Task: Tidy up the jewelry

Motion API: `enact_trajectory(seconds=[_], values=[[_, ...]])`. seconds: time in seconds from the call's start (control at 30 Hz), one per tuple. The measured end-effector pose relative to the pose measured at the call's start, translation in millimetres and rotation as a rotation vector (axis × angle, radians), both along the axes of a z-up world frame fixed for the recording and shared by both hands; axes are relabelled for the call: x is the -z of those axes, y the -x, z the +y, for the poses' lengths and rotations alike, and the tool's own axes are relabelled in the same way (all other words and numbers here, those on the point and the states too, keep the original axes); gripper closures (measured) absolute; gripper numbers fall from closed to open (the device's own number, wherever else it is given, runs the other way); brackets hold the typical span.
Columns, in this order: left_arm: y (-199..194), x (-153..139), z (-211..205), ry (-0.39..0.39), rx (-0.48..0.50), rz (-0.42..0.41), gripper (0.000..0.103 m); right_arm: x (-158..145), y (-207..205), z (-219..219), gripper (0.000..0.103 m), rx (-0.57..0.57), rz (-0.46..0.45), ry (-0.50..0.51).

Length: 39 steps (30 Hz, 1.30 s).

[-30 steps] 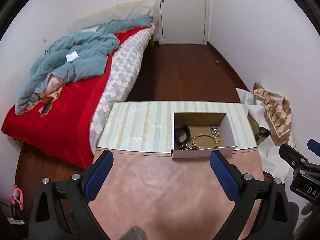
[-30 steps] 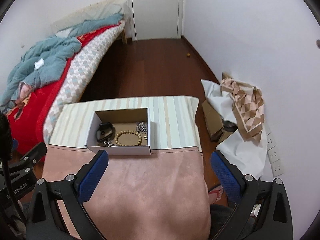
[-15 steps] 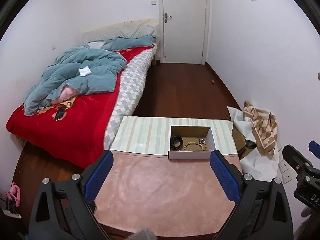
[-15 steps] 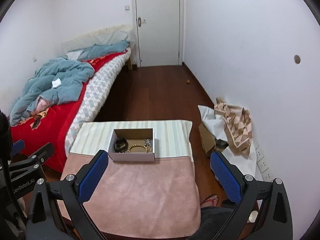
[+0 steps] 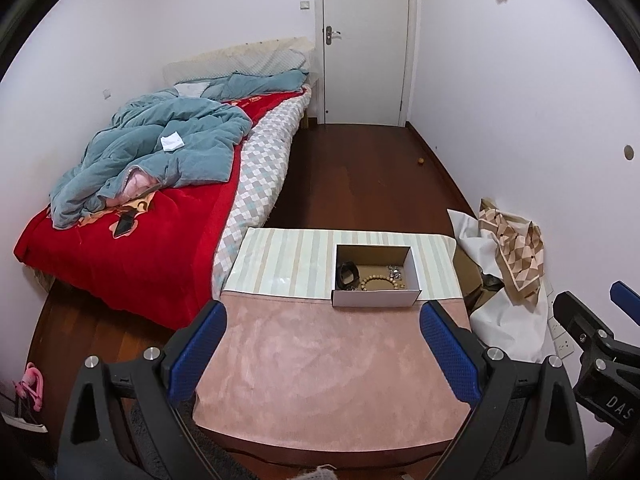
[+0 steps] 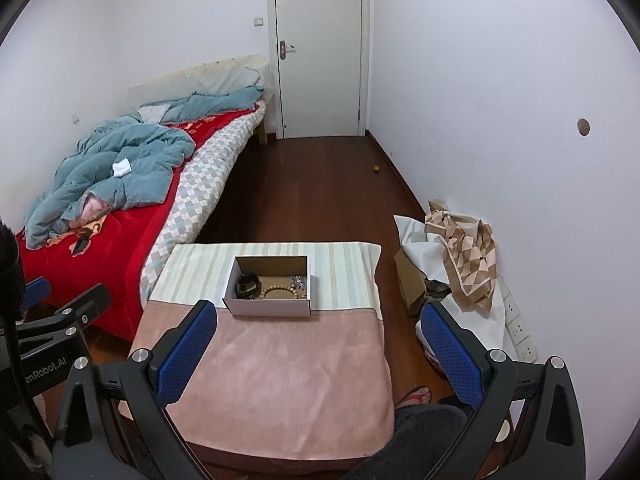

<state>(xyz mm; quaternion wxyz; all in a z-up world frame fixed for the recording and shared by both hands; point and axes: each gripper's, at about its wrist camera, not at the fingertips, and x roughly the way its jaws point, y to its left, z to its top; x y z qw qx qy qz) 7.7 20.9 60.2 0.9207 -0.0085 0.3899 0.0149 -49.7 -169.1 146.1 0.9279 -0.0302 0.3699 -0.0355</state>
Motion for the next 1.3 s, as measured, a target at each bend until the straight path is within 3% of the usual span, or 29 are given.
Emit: enact_trajectory(seconds=[0.73,1.3], values=[[-113.1,49.0,2.1,-0.03,-0.054,0.125,0.002,52.3,-136.2,-5.6,0.0,0.031,0.115,0.027],[-139.1,74.5,-3.5,-0.005,-0.021,0.217,0.002,99.2,-176.4,-6.5,0.0,0.028,0.218,0.024]])
